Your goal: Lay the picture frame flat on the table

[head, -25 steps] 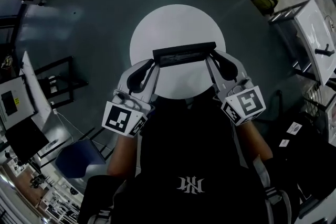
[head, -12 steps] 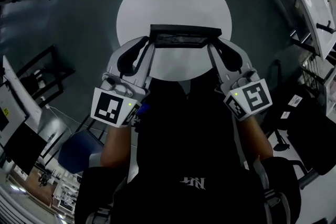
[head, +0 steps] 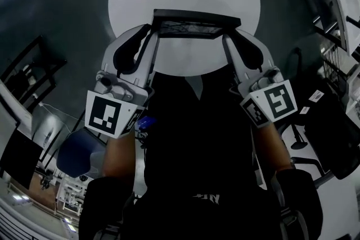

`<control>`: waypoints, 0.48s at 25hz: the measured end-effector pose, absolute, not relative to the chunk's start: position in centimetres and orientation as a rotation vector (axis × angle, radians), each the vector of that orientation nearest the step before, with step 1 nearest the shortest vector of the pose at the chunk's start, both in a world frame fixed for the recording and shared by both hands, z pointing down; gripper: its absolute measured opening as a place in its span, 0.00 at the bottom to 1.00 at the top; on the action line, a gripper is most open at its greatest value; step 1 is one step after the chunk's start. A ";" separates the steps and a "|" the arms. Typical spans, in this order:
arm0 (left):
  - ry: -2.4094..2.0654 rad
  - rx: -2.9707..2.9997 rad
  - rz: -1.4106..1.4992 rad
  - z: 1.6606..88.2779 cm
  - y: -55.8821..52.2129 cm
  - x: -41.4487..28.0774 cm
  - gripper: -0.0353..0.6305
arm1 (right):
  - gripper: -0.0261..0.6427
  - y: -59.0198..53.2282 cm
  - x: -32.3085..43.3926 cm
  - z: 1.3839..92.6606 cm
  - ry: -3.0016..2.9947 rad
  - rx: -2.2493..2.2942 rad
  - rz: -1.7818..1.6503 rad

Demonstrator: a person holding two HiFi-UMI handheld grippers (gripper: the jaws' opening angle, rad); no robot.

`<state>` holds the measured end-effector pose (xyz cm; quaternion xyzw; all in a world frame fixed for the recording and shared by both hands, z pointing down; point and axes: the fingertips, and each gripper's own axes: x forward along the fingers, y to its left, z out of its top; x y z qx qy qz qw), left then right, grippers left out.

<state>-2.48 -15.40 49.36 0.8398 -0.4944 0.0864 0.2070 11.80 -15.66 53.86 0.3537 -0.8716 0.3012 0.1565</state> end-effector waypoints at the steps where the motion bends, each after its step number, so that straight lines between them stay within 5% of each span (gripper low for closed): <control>1: -1.375 2.332 0.242 50.1 -15.3 -2.6 0.11 | 0.09 -15.6 11.6 54.6 -2.488 1.006 0.867; 12: -1.352 2.250 0.248 56.6 -15.5 -3.7 0.11 | 0.09 -16.7 10.7 60.0 -2.442 0.999 0.885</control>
